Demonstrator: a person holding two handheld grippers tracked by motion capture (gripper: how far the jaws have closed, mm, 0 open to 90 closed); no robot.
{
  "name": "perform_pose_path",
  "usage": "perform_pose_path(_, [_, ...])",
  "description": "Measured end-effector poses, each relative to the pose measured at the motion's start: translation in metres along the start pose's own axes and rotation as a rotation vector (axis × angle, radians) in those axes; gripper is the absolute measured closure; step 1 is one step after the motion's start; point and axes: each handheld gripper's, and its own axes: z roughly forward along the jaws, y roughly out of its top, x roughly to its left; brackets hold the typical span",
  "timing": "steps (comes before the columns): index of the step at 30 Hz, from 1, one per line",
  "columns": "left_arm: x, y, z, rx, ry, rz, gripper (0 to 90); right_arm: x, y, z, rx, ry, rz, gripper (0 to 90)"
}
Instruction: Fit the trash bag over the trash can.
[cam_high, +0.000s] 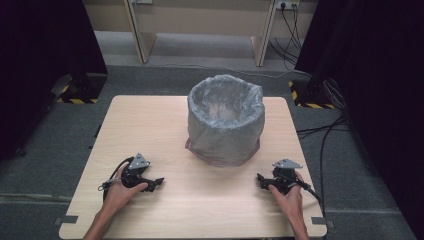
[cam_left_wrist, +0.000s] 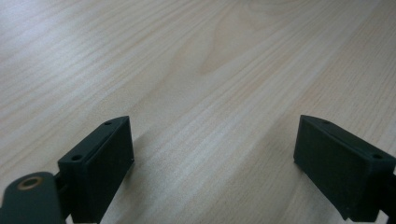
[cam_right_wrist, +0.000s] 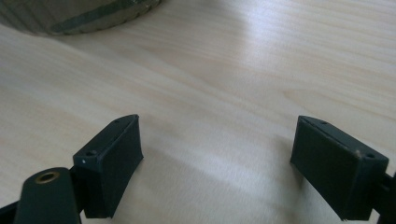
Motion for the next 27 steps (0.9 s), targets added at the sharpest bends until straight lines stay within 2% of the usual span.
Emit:
perform_pose_path(9, [-0.0002,-0.0002,-0.0002,0.000,0.000,0.000,10.8,0.0046,-0.0074,-0.0077,0.004,0.004,0.006,15.5])
perform_pose_path(27, [-0.0002,-0.0002,-0.0002,0.000,0.000,-0.001,10.8,0.0045,-0.0079,-0.0078,0.010,0.016,-0.008,12.1])
